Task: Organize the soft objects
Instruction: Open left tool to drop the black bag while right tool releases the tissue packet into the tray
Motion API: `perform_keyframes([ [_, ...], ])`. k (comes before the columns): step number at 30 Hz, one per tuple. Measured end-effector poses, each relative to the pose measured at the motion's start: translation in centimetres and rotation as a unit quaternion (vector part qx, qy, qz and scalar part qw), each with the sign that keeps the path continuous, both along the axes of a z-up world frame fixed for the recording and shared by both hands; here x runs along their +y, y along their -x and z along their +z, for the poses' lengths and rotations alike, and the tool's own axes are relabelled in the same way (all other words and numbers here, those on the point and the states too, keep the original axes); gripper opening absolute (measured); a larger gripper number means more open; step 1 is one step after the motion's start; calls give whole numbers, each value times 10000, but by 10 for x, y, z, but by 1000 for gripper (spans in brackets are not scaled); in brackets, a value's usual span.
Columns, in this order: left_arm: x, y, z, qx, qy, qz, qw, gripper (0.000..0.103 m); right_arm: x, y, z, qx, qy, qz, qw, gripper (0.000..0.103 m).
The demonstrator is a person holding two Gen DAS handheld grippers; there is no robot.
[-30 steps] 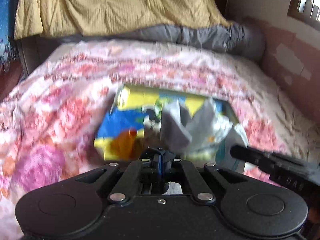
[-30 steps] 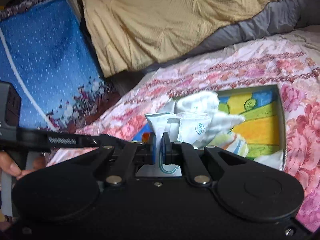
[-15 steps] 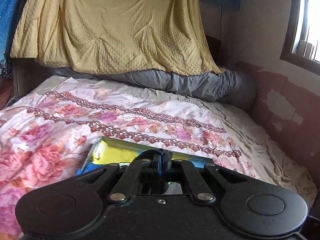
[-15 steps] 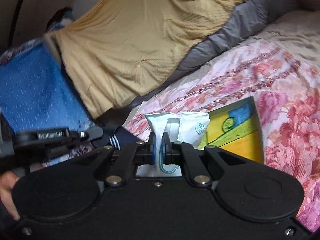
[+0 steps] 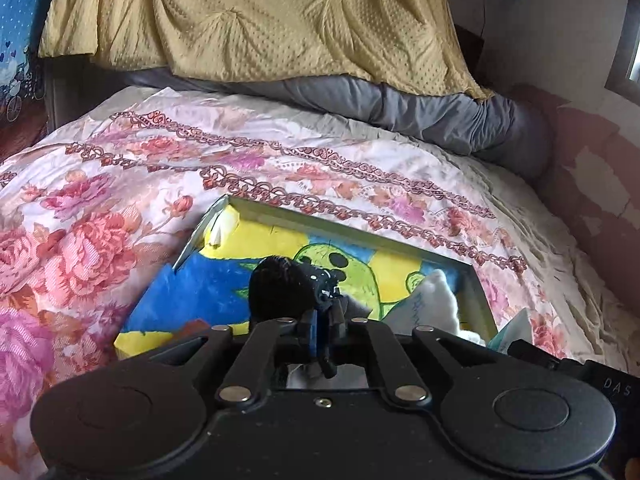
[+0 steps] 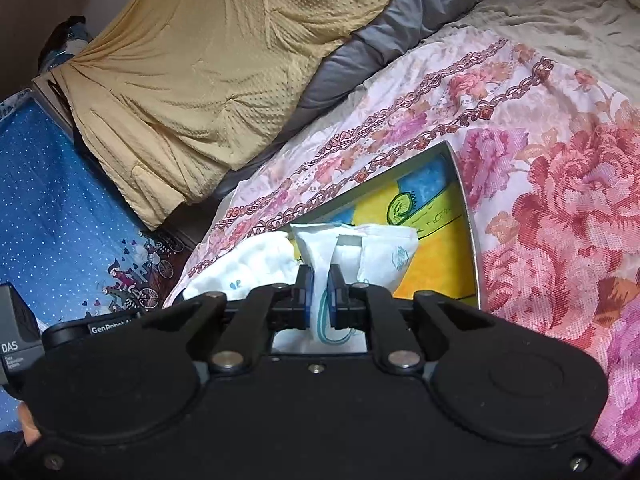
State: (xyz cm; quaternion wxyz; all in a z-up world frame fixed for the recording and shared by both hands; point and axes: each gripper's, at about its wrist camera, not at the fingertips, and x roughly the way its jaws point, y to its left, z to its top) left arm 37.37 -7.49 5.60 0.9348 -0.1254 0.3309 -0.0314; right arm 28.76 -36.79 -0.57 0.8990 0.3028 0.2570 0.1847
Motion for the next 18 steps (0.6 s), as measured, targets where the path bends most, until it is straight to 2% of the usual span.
perform_keyframes([
  [2,2,2,0,40,-8,10,10000,12,1,1,4,4,52,3,10000,8],
  [4,2,4,1,64,-41,11,10000,14,1,-3,5,40,66,-10,10000,15],
  [6,0,5,3,70,-79,-3,9999,18,2,-6,5,46,66,-14,10000,28],
  [9,-3,9,8,58,-132,-22,9999,21,0,-5,7,45,53,-13,10000,35],
  [16,-8,28,23,-22,-219,-88,9997,37,-3,5,19,-6,2,38,10000,53],
  [18,-9,35,29,-71,-228,-116,9996,43,-2,10,24,-26,1,62,10000,63],
])
